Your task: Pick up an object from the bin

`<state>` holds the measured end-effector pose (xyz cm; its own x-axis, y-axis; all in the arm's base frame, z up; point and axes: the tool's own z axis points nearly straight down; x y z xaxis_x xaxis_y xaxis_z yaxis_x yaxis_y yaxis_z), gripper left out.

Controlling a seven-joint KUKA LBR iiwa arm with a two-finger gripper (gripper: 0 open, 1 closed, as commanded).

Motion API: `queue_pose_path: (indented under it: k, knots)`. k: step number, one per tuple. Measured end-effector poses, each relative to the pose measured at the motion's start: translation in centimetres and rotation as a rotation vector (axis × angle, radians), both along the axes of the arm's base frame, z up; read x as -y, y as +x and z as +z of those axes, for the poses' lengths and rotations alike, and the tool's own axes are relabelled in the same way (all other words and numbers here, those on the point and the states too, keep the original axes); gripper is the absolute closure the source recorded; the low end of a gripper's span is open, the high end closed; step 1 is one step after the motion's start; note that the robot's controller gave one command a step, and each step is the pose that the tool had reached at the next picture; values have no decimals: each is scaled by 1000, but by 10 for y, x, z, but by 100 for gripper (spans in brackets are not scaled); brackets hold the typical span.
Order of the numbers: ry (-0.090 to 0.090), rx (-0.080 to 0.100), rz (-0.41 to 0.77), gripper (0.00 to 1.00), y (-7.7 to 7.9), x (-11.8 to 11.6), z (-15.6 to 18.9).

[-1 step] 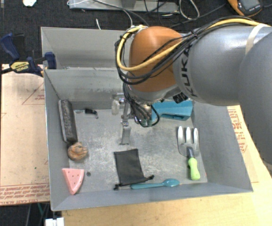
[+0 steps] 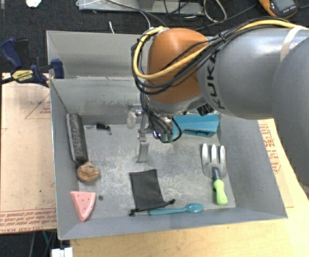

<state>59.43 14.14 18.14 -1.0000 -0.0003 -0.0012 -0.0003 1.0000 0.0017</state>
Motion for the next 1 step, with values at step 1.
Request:
queue_pose_path:
  k: [1]
  knots:
    - [1,0,-29,0,-39,-2,-31]
